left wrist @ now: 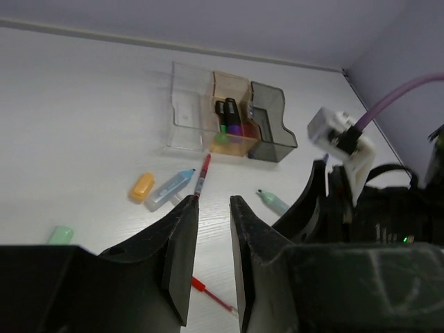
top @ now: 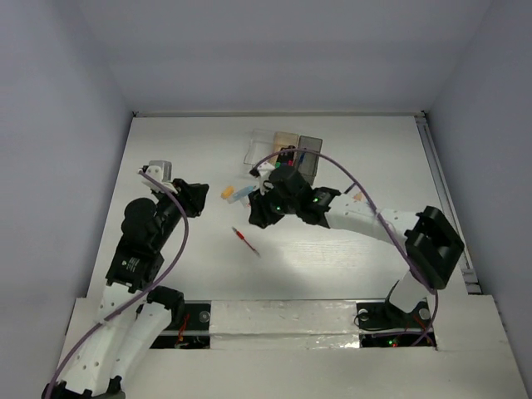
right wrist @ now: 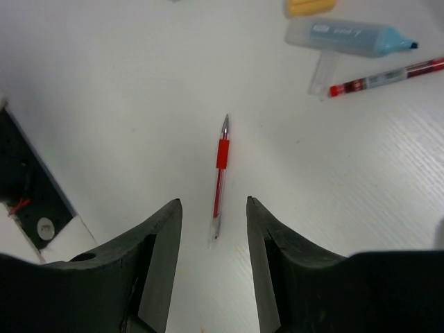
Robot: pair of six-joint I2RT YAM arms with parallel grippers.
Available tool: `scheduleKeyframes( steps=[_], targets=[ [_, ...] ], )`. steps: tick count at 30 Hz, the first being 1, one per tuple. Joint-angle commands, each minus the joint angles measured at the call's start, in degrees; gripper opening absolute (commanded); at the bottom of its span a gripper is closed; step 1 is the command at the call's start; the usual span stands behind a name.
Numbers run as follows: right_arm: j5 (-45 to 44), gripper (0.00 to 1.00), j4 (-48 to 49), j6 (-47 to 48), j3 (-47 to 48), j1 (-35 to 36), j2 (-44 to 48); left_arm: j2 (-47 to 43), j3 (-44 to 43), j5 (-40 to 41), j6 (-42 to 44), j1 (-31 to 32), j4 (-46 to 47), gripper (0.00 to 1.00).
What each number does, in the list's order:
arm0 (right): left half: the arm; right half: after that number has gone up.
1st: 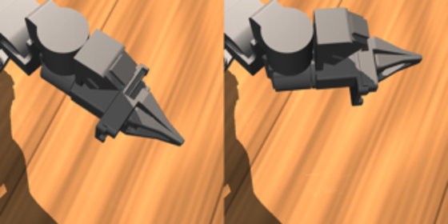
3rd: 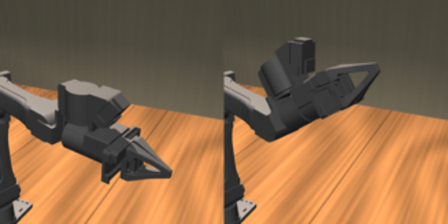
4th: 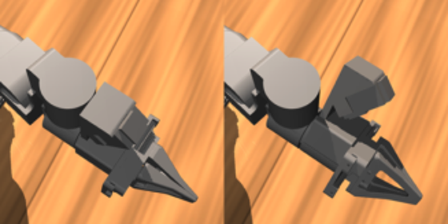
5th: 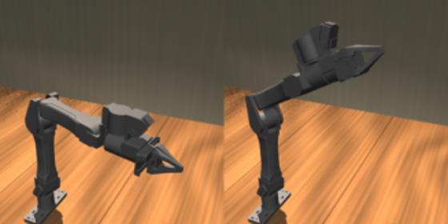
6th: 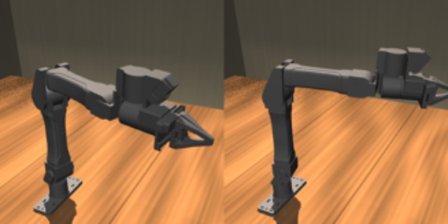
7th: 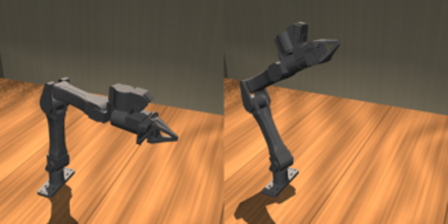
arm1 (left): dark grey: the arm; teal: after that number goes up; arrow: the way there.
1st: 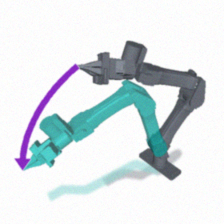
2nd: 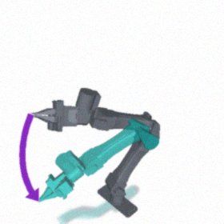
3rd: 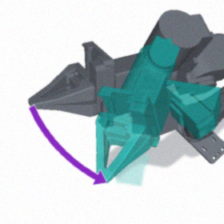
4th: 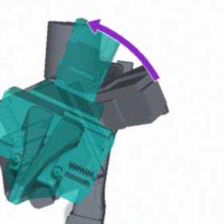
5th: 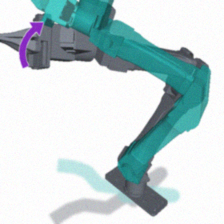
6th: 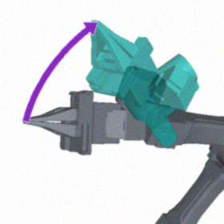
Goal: Sort the stationery into containers
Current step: Pick up the pen from the center of the board.
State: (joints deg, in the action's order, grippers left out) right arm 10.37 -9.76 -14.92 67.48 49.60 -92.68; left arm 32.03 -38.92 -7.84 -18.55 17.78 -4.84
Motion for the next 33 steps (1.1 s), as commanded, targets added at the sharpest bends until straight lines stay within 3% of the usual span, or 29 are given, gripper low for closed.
scheduleKeyframes(
  steps=[1, 7, 19, 25, 26, 27, 33],
  targets=[
    [-6.39, 0.50, -4.02, 2.78, 3.95, 3.91, -4.16, -1.88, -2.22, 5.98, -0.96, -0.91, 0.01, 0.22],
    [-13.26, 0.51, -10.53, 3.76, 12.66, 8.93, -16.01, -3.73, -2.22, 7.31, -1.23, -1.96, -0.26, 0.34],
    [-15.29, 0.45, -15.11, 5.07, 25.41, 11.22, -29.65, -4.61, -1.86, 5.90, -1.41, -1.96, 0.18, 0.35],
    [-18.45, 0.23, -17.13, 4.19, 27.35, 11.22, -32.82, -4.70, -1.78, 5.20, -1.32, -1.96, 0.27, 0.35],
    [-18.89, 0.17, -17.05, 4.11, 27.26, 11.22, -32.74, -4.61, -1.78, 5.11, -1.32, -1.96, 0.36, 0.35],
    [-19.42, 0.02, -16.79, 3.76, 27.09, 11.22, -32.56, -4.70, -1.78, 4.85, -1.32, -1.96, 0.53, 0.34],
    [-19.78, 0.00, -9.94, 0.43, 20.51, 7.53, -21.16, -4.08, -0.90, -0.24, -1.76, -1.96, 2.55, 0.34]
  ],
)
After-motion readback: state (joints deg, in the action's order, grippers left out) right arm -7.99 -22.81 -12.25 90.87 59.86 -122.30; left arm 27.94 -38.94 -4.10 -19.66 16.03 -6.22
